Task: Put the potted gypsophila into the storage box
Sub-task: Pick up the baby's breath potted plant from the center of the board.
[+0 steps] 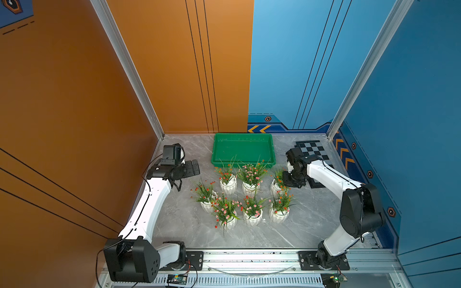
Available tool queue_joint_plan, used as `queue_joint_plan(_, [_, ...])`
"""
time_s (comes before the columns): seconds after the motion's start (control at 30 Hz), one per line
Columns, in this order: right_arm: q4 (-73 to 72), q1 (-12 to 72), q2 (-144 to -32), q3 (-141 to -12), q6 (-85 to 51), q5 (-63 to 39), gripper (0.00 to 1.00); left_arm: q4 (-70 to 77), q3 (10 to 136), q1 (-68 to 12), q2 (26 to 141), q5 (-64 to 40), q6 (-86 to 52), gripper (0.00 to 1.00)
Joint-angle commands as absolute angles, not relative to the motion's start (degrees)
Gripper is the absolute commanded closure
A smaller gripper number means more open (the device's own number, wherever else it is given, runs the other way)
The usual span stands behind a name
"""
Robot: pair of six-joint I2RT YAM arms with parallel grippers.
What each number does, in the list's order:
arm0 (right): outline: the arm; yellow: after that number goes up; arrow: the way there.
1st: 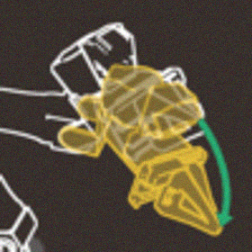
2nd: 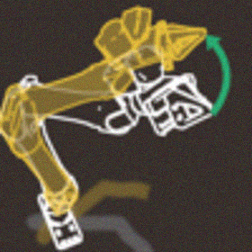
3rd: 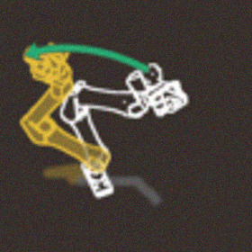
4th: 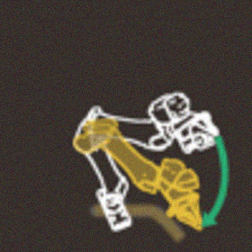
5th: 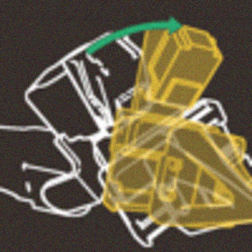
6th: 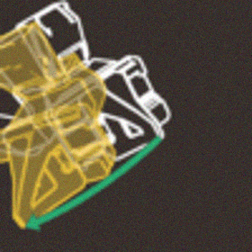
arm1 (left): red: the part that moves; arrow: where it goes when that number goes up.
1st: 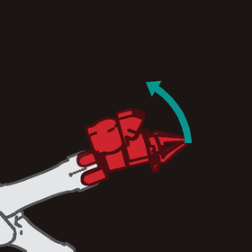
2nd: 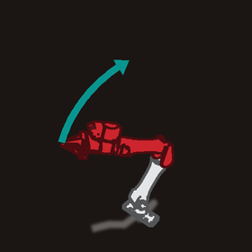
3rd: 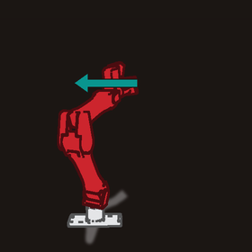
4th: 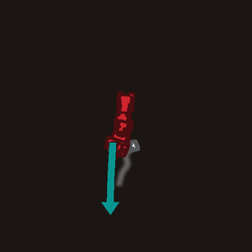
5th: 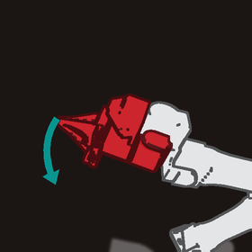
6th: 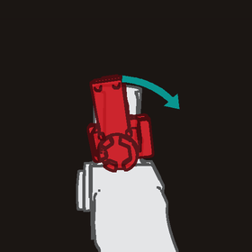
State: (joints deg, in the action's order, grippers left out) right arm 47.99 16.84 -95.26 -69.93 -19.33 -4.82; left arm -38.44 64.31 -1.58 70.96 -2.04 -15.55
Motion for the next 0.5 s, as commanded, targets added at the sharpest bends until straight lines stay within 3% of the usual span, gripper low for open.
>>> queue_joint_plan(0.0, [48.9,16.7,-93.5,-72.2,-18.5,-4.0,1.0,-39.4,65.4,-2.1,71.2,-2.7,-16.2,0.02])
queue_joint_plan(0.47, [54.4,16.1,-91.0,-77.6,-16.9,-5.0,1.0,-39.4,65.6,-2.1,71.2,-2.7,-16.3,0.02])
